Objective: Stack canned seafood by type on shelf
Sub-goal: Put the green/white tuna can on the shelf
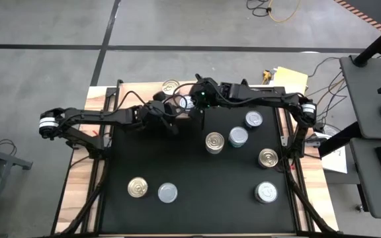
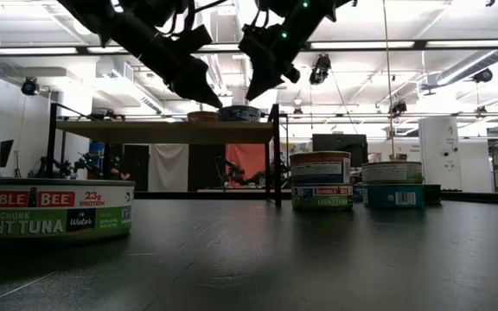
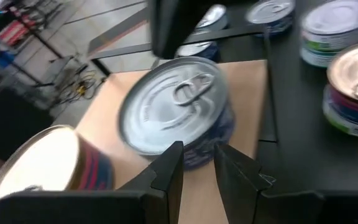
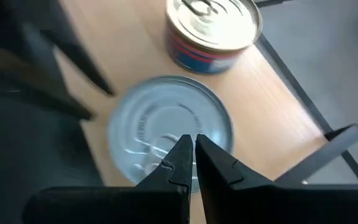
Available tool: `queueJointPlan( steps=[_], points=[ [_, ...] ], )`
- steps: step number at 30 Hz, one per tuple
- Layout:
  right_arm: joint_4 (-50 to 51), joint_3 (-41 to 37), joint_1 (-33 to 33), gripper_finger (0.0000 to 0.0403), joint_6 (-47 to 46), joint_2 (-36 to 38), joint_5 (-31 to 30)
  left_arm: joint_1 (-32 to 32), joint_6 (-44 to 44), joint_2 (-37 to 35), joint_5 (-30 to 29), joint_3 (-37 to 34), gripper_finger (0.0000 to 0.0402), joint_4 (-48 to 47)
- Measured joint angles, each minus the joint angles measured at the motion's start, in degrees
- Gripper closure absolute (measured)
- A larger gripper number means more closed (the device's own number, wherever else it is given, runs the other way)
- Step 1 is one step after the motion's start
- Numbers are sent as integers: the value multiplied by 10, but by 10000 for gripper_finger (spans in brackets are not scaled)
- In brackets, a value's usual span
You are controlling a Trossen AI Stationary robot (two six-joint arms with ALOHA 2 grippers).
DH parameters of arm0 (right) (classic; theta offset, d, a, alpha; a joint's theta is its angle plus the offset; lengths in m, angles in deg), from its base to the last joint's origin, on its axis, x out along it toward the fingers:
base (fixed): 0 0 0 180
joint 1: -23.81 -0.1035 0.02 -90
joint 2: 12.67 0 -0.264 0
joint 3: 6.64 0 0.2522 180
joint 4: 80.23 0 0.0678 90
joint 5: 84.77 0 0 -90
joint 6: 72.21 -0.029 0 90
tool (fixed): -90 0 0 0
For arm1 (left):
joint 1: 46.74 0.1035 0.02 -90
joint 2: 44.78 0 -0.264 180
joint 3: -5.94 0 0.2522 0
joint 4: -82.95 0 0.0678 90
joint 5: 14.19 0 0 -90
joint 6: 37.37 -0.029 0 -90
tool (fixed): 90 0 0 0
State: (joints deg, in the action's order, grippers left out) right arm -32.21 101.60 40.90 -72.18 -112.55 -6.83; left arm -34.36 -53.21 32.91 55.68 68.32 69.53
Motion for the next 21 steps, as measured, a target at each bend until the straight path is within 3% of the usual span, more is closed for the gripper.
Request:
queueJointPlan(
  steps=[10, 21],
  points=[
    [30, -1, 0, 390, 13, 37, -1, -53, 11, -63, 16, 0, 327, -53],
    [70, -51, -81, 390, -41, 115, -1, -160, 76, -112, 73, -7, 327, -96]
  ],
)
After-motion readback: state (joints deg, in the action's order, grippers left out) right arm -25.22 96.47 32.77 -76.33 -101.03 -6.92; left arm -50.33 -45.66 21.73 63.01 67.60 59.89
